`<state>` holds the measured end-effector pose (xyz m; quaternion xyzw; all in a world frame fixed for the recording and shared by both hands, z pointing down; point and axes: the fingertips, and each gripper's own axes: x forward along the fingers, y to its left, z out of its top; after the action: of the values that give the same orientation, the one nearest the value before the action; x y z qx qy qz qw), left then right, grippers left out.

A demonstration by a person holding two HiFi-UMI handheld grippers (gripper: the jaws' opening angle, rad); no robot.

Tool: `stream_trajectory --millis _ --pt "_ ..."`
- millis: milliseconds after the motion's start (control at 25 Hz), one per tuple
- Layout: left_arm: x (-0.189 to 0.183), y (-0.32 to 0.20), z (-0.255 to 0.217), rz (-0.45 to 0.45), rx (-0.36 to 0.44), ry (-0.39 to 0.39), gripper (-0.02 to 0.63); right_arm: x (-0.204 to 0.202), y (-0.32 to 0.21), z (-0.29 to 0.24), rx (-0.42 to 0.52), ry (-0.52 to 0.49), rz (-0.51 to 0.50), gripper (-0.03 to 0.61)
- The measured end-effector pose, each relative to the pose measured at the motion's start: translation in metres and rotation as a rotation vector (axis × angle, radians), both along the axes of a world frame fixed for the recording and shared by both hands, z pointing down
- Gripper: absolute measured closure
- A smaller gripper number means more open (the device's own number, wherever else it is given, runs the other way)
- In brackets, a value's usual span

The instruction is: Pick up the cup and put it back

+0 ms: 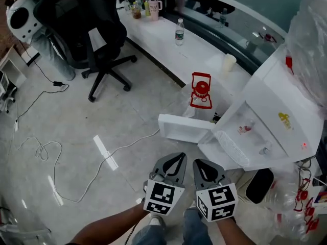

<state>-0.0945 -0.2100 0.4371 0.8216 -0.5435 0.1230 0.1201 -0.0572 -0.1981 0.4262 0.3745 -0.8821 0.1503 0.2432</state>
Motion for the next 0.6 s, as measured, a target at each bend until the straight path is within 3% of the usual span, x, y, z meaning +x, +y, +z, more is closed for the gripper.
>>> stream_trajectory --millis 160,600 --pt "-0.01 0.024 -0.061 0.01 -0.008 -0.025 0.601 -0.01 0.02 -0.064 -0.003 -0.023 0.038 0.555" --pt "-0.019 0.092 -0.211 0.008 -0.002 -0.003 0.601 -0.011 0.087 -0.21 0.037 -0.11 0.128 0.555"
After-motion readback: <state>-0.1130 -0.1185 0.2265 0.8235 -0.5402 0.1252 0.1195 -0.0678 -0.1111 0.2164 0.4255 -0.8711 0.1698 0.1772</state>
